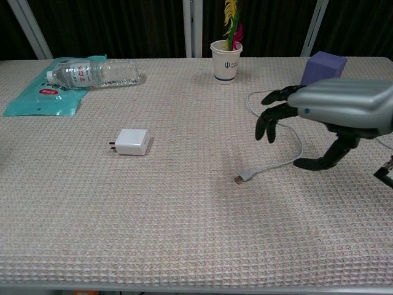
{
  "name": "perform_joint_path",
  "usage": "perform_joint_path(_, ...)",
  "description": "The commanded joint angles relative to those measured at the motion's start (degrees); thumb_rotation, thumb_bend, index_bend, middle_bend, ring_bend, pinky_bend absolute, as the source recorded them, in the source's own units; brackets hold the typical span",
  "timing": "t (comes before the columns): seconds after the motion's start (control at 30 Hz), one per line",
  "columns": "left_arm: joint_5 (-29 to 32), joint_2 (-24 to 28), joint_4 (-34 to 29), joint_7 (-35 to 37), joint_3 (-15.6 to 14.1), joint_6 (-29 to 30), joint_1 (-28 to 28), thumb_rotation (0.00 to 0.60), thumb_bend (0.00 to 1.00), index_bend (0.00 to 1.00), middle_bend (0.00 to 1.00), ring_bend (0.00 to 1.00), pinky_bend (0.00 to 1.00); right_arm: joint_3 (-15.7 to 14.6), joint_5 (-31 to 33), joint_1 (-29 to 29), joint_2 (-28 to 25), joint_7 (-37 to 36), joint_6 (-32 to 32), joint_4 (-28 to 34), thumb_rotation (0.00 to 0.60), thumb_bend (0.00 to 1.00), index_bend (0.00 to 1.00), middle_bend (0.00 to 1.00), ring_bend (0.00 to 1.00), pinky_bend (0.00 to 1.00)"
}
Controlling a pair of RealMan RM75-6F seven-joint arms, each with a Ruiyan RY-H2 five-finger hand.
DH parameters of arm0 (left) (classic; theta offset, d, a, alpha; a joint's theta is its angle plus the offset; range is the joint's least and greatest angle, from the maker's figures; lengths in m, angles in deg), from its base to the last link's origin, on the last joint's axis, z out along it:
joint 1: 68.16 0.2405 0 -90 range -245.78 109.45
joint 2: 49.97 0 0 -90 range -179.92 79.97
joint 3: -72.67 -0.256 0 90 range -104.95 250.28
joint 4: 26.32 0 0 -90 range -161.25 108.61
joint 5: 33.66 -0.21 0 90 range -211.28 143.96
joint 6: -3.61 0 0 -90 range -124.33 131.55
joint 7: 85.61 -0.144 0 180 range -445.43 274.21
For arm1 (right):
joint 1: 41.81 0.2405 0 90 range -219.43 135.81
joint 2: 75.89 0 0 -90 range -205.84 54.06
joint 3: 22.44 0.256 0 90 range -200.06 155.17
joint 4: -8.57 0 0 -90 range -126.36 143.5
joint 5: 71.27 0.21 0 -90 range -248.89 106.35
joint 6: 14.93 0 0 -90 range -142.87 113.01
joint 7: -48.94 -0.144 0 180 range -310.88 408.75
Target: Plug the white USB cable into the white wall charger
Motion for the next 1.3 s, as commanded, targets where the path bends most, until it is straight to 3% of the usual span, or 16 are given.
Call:
perform_joint_path(0.03, 0.15, -0.07, 0.44, 0.47, -0.03, -0.2, 0.03, 0.6, 0.17, 0.23, 0.19, 0.02, 0.0, 0.56, 4.95, 3.16, 5.69, 5.98, -2.29, -3.55, 0.6, 0.29, 0.32, 0.33, 0.02, 0.0)
perform_joint_path(0.23, 0.59, -0.28, 1.4, 1.48, -0.02, -1.3, -0.34, 0.6, 0.17, 0.23, 0.19, 0.02, 0.0, -0.64, 8.49, 4.13, 10.55, 12.6, 0.72, -6.84, 0.6, 0.31, 0.37, 0.34, 0.03, 0.0)
perform_joint_path(0.53, 0.62, -0.53, 2.56, 2.4, 0.21, -2.15, -0.98, 0.6, 0.17, 0.23, 0.19, 0.02, 0.0, -2.03, 11.04, 4.42, 14.61, 14.87, 4.11, -9.89, 0.6, 0.33, 0.4, 0.4, 0.08, 0.0)
perform_joint_path(1.3, 0.9, -0.97, 4.13, 3.83, 0.11, -3.01, -1.4, 0.6, 0.17, 0.23, 0.19, 0.02, 0.0, -4.14, 14.43, 4.99, 17.73, 17.42, 7.65, -10.93, 0.6, 0.33, 0.45, 0.43, 0.09, 0.01)
